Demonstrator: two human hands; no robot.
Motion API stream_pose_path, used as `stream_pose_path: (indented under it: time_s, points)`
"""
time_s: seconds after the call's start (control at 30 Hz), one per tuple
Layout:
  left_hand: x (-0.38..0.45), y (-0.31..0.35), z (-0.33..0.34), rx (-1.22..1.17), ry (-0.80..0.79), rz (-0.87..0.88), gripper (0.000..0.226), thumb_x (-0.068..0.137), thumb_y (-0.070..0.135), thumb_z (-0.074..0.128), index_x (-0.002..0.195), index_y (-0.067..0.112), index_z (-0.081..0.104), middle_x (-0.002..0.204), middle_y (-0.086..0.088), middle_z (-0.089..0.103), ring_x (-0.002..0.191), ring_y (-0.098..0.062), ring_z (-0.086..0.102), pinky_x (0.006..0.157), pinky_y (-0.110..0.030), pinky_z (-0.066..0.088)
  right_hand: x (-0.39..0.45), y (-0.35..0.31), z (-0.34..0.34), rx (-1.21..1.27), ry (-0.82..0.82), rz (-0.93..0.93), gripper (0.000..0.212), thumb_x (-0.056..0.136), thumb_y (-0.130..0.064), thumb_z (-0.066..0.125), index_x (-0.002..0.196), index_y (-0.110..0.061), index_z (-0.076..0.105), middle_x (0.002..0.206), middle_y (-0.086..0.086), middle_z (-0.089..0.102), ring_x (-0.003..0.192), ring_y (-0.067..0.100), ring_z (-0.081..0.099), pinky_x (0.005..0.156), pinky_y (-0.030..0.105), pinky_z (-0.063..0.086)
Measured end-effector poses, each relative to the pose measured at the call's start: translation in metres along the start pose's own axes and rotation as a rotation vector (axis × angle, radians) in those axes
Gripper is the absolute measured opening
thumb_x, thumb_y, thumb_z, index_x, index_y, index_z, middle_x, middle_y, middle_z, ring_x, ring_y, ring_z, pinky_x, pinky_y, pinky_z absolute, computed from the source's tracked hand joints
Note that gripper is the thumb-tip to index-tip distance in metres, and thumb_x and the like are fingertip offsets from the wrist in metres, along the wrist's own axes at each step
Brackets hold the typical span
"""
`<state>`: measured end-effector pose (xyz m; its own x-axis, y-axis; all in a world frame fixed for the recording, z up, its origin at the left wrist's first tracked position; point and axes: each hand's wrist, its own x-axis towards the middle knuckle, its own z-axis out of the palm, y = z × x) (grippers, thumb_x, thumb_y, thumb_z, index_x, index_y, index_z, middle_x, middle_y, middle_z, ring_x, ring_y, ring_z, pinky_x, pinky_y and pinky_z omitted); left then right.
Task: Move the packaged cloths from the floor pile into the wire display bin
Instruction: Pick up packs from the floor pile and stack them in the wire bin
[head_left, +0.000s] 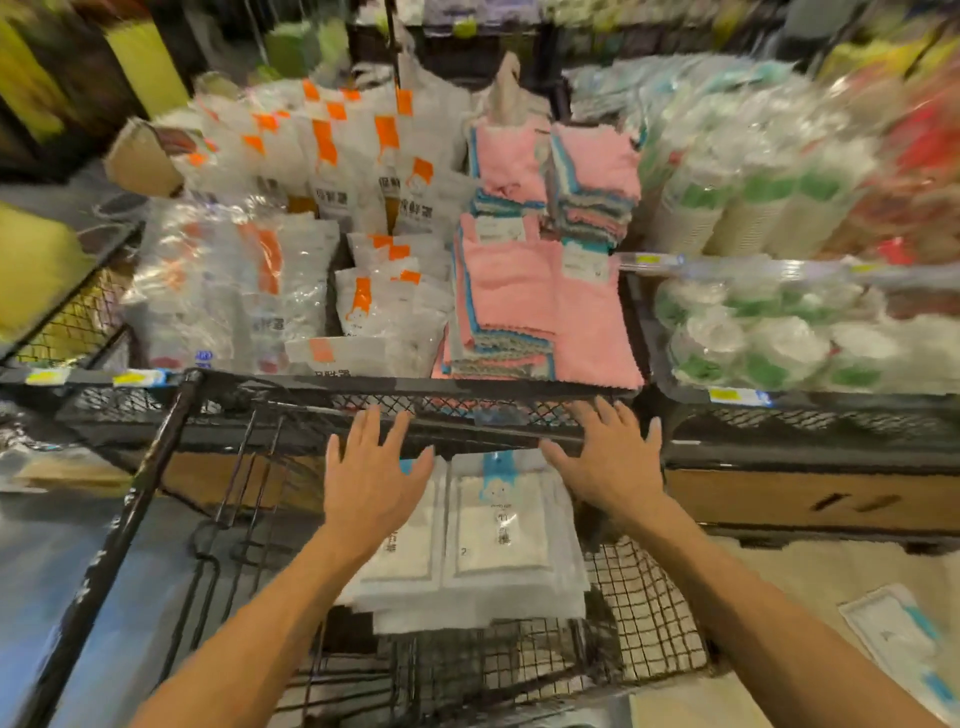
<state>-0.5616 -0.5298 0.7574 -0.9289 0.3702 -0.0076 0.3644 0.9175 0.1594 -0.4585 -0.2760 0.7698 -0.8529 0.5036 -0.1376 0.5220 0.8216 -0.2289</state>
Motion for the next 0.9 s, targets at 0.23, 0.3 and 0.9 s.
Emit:
stream_pose_path:
  time_s: [0.23, 0.3, 0.9]
  points:
    - [0.005, 0.068, -0.036, -0.026, -0.040, 0.275, 0.071, 0.100, 0.066, 0.031, 0.162, 0.033, 0.021, 0.172, -0.004, 0.011, 0.158, -0.023, 0.007, 0.128, -0.050, 0.007, -0.082, 0.046, -0.056, 0.074, 0.182, 0.239, 0.079, 0.095, -0.074, 0.041, 0.160, -0.030, 0.031, 0.169, 0.000, 0.027, 0.157, 0.025, 0.017, 0.124, 0.064, 0.007]
    - [-0.002, 0.094, -0.034, -0.042, -0.065, 0.384, 0.071, 0.101, 0.066, 0.030, 0.162, 0.032, 0.021, 0.171, -0.005, 0.015, 0.158, -0.024, 0.010, 0.128, -0.051, 0.008, -0.118, 0.065, -0.061, 0.103, 0.221, 0.364, 0.079, 0.094, -0.075, 0.041, 0.159, -0.032, 0.032, 0.169, -0.002, 0.027, 0.157, 0.024, 0.018, 0.123, 0.064, 0.006]
    - [-0.163, 0.343, -0.002, -0.048, -0.219, 1.174, 0.070, 0.101, 0.065, 0.029, 0.163, 0.033, 0.019, 0.172, -0.003, 0.011, 0.158, -0.020, 0.006, 0.127, -0.049, 0.009, -0.425, 0.231, -0.046, 0.121, 0.414, 1.175, 0.071, 0.092, -0.071, 0.049, 0.152, -0.034, 0.041, 0.157, -0.006, 0.044, 0.147, 0.022, 0.035, 0.120, 0.059, 0.022]
